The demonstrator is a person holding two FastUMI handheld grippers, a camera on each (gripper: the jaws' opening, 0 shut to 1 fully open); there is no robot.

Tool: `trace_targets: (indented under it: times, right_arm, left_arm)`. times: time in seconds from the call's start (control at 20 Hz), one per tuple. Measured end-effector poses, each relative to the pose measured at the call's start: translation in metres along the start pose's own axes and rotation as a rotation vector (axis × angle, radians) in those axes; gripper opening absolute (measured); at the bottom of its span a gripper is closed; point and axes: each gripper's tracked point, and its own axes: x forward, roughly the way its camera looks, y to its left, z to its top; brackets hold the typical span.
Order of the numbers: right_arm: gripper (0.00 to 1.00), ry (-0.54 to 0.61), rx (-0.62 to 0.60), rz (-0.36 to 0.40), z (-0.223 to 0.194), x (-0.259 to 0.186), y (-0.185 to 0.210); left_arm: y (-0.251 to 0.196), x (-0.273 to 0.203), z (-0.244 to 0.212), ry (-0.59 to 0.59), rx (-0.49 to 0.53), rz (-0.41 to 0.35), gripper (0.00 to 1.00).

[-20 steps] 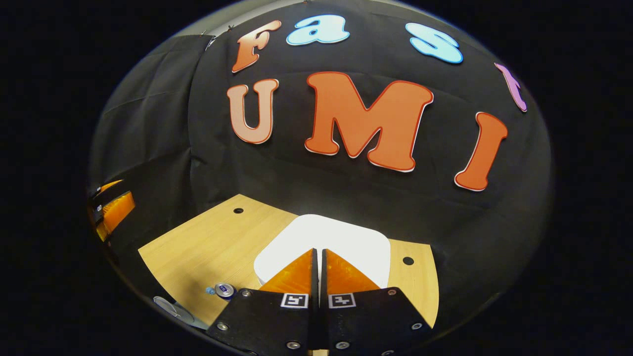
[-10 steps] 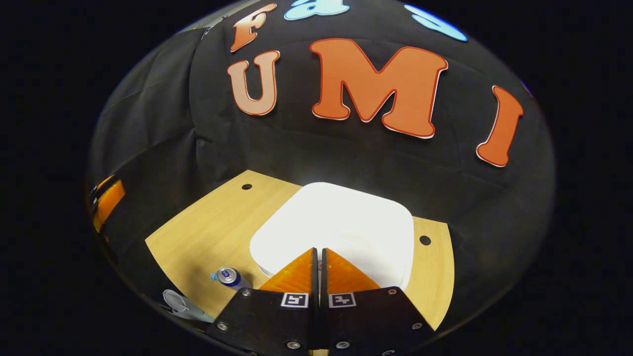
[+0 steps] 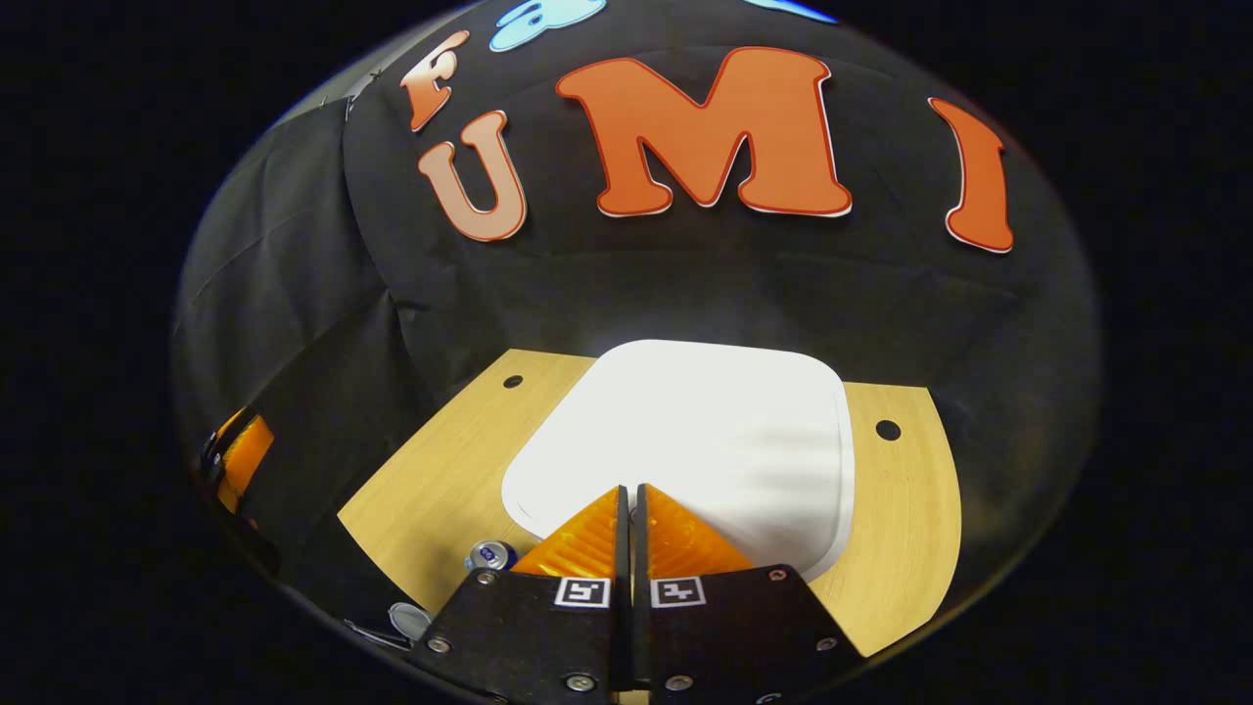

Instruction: Press the lid of the desktop garbage bin to open it, pick up the crumpled paper on the desktop and throw it into the bin, then pick up the pop can on the desktop and drop it into the bin, and finally close the garbage bin lid.

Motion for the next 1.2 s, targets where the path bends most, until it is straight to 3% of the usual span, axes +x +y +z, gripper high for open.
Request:
trace_targets:
  times: [0.35,0.7,1.0,1.2]
  right_arm:
    - [0.01,-0.081,-0.157,-0.06,0.016,-0.012,0.005]
    - [0.01,-0.202,-0.114,-0.08,0.056,-0.03,0.0]
    - [0.01,-0.45,-0.173,-0.154,0.116,-0.063,-0.01]
    - [0.01,-0.535,-0.195,-0.168,0.132,-0.077,-0.008]
  left_arm:
    - [-0.003,-0.003,0.014,-0.04,0.018,-0.009,0.99]
    - [-0.003,-0.004,0.02,-0.054,0.03,-0.01,1.0]
    - [-0.003,-0.004,0.025,-0.067,0.025,-0.011,1.0]
    - [-0.008,-0.003,0.025,-0.077,0.031,-0.023,1.0]
